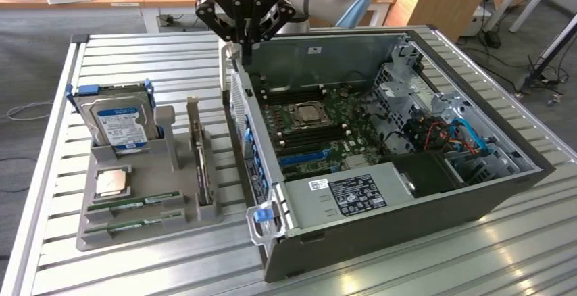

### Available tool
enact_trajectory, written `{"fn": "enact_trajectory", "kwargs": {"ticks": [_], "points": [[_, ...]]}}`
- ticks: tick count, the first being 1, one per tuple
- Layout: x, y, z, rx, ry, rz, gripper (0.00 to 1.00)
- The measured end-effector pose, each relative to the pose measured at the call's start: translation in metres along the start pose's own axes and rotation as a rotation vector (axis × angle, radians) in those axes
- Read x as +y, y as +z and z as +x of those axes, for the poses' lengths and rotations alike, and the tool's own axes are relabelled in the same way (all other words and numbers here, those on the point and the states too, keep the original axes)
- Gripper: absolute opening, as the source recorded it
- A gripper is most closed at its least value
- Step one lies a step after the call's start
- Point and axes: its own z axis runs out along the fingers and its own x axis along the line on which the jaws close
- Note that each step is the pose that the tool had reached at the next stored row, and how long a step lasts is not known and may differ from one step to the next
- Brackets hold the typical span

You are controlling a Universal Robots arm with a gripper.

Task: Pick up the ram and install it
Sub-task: 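Reach for the ram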

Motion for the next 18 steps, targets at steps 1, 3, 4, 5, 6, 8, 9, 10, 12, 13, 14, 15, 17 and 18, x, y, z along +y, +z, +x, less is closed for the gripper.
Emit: {"fn": "enact_trajectory", "kwargs": {"ticks": [1, 3, 4, 5, 6, 8, 9, 10, 12, 13, 14, 15, 17, 18], "points": [[-0.0001, 0.0000, 0.001, 0.0000, 0.000, 0.0000, 0.11], [-0.0003, 0.0000, 0.004, 0.0000, 0.000, -0.0001, 0.11], [-0.0004, 0.0000, 0.005, 0.0000, 0.000, 0.0000, 0.11], [-0.0005, 0.0000, 0.006, 0.0000, 0.000, 0.0000, 0.11], [-0.0005, 0.0000, 0.007, 0.0000, 0.000, 0.0000, 0.11], [-0.0007, -0.0001, 0.010, 0.0000, 0.000, 0.0000, 0.11], [-0.0009, -0.0001, 0.011, 0.0000, 0.000, 0.0000, 0.11], [-0.0010, -0.0001, 0.013, 0.0000, 0.000, 0.0000, 0.11], [-0.0011, -0.0001, 0.015, 0.0000, 0.000, 0.0000, 0.11], [-0.0012, 0.0000, 0.016, -0.0001, 0.000, 0.0000, 0.11], [-0.0013, 0.0000, 0.018, -0.0001, 0.000, -0.0001, 0.11], [-0.0014, 0.0000, 0.019, 0.0000, 0.000, 0.0000, 0.11], [-0.0017, 0.0000, 0.022, 0.0000, 0.000, 0.0000, 0.11], [-0.0018, 0.0001, 0.024, -0.0001, 0.000, 0.0000, 0.11]]}}
